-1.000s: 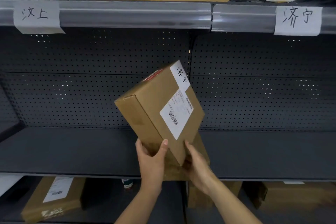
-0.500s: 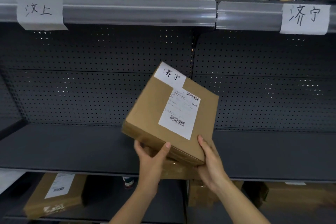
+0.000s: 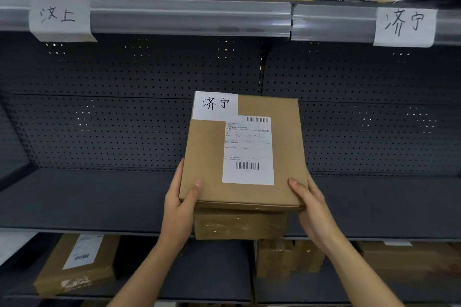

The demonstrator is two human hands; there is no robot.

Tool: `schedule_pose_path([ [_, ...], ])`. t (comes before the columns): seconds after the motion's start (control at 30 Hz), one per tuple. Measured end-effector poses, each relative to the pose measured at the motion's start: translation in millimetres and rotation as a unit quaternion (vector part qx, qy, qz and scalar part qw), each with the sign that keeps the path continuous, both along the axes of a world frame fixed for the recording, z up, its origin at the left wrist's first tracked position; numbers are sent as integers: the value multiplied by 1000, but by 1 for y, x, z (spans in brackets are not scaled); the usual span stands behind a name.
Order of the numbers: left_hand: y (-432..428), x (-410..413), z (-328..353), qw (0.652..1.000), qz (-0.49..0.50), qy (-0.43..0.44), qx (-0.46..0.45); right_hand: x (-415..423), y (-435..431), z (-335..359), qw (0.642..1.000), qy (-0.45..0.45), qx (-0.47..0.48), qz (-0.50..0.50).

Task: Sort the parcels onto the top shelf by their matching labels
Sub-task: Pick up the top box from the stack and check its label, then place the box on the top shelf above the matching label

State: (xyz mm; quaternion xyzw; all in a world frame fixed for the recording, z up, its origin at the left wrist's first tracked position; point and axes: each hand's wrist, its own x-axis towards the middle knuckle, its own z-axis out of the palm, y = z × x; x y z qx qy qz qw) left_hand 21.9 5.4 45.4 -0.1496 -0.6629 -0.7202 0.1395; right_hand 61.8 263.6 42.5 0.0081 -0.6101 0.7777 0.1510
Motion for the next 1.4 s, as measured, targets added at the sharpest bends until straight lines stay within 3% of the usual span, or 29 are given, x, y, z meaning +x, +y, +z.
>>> schedule_pose_path([
  [0.37, 10, 32, 10, 996, 16, 76, -46, 53, 2, 12, 982, 90, 95, -136],
  [0.77, 49, 69, 68, 967, -7, 253, -36, 119, 29, 62, 921, 225, 109, -299],
  [1.17, 100, 48, 199, 962, -63, 264, -14, 113, 71, 196, 917, 204, 126, -318],
  [1.4, 131, 28, 289, 975, -58, 209, -48, 94, 98, 307, 929, 152, 122, -316],
])
